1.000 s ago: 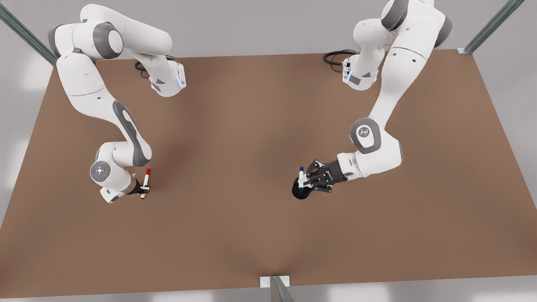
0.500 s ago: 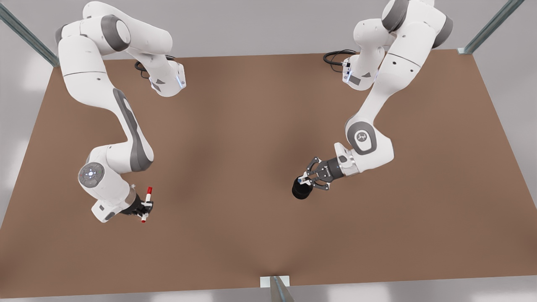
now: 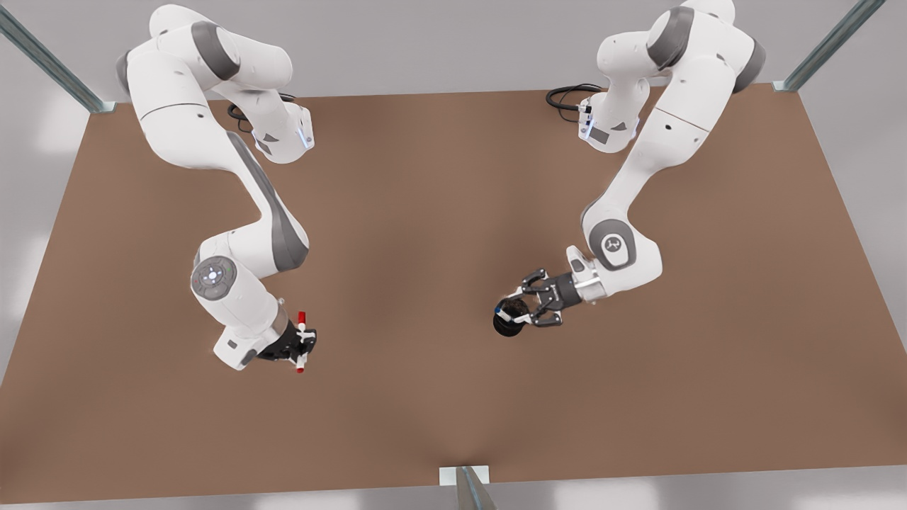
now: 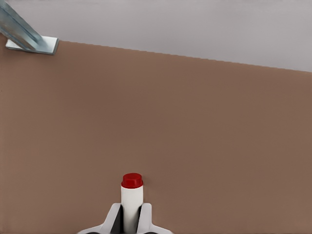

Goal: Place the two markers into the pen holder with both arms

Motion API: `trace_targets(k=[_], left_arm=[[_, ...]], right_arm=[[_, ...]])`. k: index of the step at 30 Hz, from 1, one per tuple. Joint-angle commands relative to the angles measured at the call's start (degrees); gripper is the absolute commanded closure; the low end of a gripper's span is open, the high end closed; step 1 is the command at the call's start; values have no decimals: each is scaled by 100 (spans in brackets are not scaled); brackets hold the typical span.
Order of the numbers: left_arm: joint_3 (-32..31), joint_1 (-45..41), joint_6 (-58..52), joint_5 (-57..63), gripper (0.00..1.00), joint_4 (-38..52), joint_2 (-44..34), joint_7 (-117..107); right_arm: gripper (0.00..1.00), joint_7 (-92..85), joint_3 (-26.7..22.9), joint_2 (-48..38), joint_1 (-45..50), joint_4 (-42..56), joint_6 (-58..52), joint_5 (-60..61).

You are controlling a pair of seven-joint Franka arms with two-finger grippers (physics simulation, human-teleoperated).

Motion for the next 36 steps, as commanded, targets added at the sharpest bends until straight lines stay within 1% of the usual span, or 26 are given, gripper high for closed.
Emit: trace_targets(k=[1,2,3,4,5,6,7,8,9,10,12,13,14,15,16,17,18,19,20,23,26,30,33,34,35,36], left_arm=[[21,698,-917,1367,0,128,-146,779],[12,1260,-1778,2651,0,638,-120,-346],[21,1604,-2455,3407,0,1139,-102,-1120],[30,1762,-2842,4198,0,1613,-102,-2349],[30,1754,-3097,4971,0,2053,-111,-3606],[21,1710,-3431,5762,0,2510,-120,-5126],[-40,1666,-3677,6853,0,2827,-155,-6805],[-14,1657,-4432,7257,0,3134,-225,-8729],[-49,1569,-4925,8328,0,3302,-566,-11015],[-49,1428,-5084,8726,0,3302,-858,-11870],[109,1516,-5347,8735,0,3302,-1245,-13486],[819,1017,-5348,8700,0,3179,-1525,-13734],[1995,35,-5321,8629,0,3091,-1710,-13969],[2579,-584,-5277,8533,0,2871,-1868,-14769],[2798,-944,-5102,8462,0,2740,-1886,-15394],[2930,-1226,-4531,8445,0,2414,-1904,-16097],[2913,-1209,-4408,8296,0,2432,-1712,-16317],[2904,-1278,-4486,8251,0,2729,-1334,-16379],[2930,-1252,-4513,8251,0,2933,-1166,-16379],[2957,-1252,-4232,8338,0,2977,-1139,-17153],[2931,-1287,-4205,8366,0,2977,-1165,-17109],[2895,-1288,-4223,8322,0,2994,-1174,-16151],[2895,-1296,-4214,8278,0,2986,-1174,-16107],[2895,-1288,-4214,8278,0,2986,-1166,-16107],[2913,-1261,-4205,8067,0,2977,-1148,-16107],[2922,-1138,-4196,8040,0,2977,-1139,-16089]], right_arm=[[79,525,11,125,174,59,818,-74],[79,534,11,257,341,138,1214,-74],[79,525,11,336,464,138,1636,-57],[79,507,63,380,482,138,2145,-48],[79,516,213,371,491,147,2436,-57],[79,516,248,371,500,147,2883,-48],[79,525,274,371,517,147,3209,-48],[79,543,353,371,596,138,3262,-48],[79,543,353,371,693,138,3262,-39],[79,551,353,371,790,138,3306,-48],[79,534,353,371,1062,138,3605,-48],[79,543,362,371,1168,147,3719,-57],[79,551,353,371,1299,252,3728,-48],[79,551,345,467,1466,472,3728,-48],[79,551,336,705,1624,858,3728,-48],[79,543,310,968,1800,1166,3728,-48],[79,534,301,1126,1914,1394,3728,-48],[79,534,274,1285,1967,1588,3719,-48],[79,534,257,1390,2091,1729,3719,-48],[79,543,257,1724,2442,2168,3737,-48],[79,551,292,1839,2715,2212,4071,-48],[79,560,318,1944,2882,2212,4361,-39],[79,525,239,2190,2978,2361,4861,-48],[79,516,125,2454,3110,2406,5362,-48],[79,499,-7,2577,3224,2406,5451,-65],[79,516,-367,2665,3488,2450,5460,-57]])
